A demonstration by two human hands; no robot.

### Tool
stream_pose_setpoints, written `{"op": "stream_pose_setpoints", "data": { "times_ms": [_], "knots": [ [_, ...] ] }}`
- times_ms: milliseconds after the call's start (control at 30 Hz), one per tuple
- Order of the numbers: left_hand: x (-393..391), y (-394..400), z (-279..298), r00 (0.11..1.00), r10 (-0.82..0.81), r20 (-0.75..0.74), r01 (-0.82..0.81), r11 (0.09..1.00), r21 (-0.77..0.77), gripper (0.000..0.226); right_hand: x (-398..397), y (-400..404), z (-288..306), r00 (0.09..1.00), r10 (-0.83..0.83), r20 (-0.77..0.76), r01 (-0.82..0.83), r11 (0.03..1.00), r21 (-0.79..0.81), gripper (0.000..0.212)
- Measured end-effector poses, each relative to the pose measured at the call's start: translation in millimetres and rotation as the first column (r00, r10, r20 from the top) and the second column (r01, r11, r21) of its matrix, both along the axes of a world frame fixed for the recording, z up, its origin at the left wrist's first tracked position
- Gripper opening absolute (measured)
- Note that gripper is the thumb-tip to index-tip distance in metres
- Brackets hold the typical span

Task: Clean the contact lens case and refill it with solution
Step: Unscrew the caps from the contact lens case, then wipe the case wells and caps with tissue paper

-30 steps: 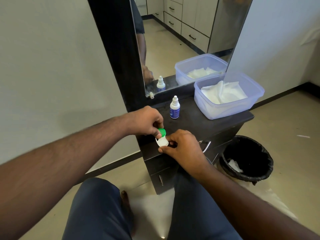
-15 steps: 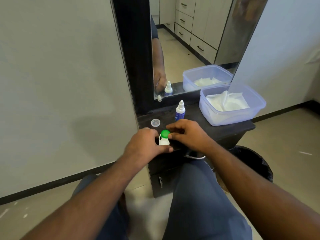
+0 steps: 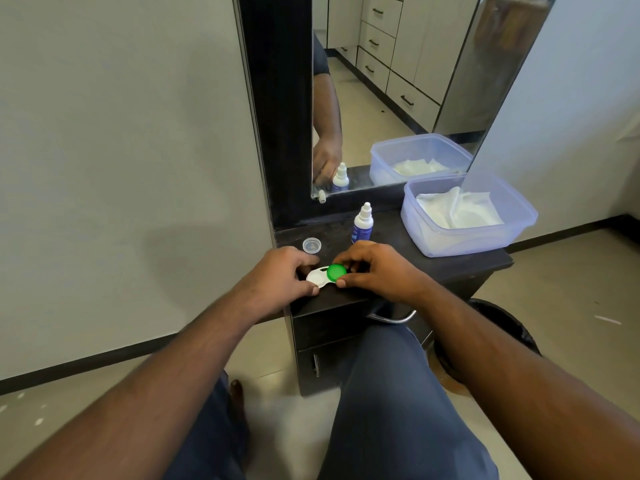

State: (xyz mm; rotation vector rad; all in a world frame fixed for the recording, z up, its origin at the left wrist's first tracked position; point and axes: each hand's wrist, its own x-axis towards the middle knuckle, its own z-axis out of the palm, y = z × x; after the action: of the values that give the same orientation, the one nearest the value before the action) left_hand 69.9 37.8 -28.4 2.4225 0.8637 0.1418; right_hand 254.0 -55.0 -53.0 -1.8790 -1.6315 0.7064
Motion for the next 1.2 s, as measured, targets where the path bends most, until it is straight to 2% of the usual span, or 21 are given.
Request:
{"op": "stream_pose_setpoints", "data": {
  "times_ms": [233,367,533,633,733,800,933,1100,1200],
  "knots": [
    [-1,1,-1,0.999,0.010,0.038,-0.007,0.997,-0.083,0.035,-4,-1,-5,1.000,0.012,-0.014,-0.011,0.997,0.075,0.047],
    [0,5,-3,0.999,0.009,0.035,-0.007,0.997,-0.071,0.037,-4,-7,-7,0.997,0.002,-0.081,0.006,0.995,0.097,0.043],
    [1,8,-6,0.999,0.008,0.037,-0.006,0.997,-0.073,0.038,-7,-5,-8,0.995,0.004,-0.099,0.010,0.990,0.141,0.055],
    [1,8,-7,0.999,0.013,0.034,-0.010,0.997,-0.071,0.038,-5,-8,-9,0.990,0.017,-0.142,0.002,0.992,0.128,0.050],
    [1,8,-7,0.999,0.022,0.040,-0.019,0.997,-0.073,0.037,-4,-9,-9,0.981,0.040,-0.188,-0.021,0.995,0.102,0.054],
    [1,8,-8,0.999,0.024,0.046,-0.021,0.997,-0.074,0.036,-8,-7,-10,0.986,0.008,-0.167,0.012,0.993,0.120,0.055],
    [1,7,-7,0.999,0.026,0.042,-0.022,0.996,-0.083,0.036,-9,-8,-12,0.986,-0.006,-0.164,0.032,0.987,0.156,0.045],
    [1,6,-4,0.999,0.023,0.038,-0.019,0.995,-0.100,0.034,-3,-8,-12,0.980,0.030,-0.195,-0.006,0.992,0.124,0.039],
    [0,5,-3,0.999,0.017,0.047,-0.012,0.995,-0.102,0.033,-3,-7,-12,0.968,-0.058,-0.242,0.099,0.982,0.163,0.036]
  ]
}}
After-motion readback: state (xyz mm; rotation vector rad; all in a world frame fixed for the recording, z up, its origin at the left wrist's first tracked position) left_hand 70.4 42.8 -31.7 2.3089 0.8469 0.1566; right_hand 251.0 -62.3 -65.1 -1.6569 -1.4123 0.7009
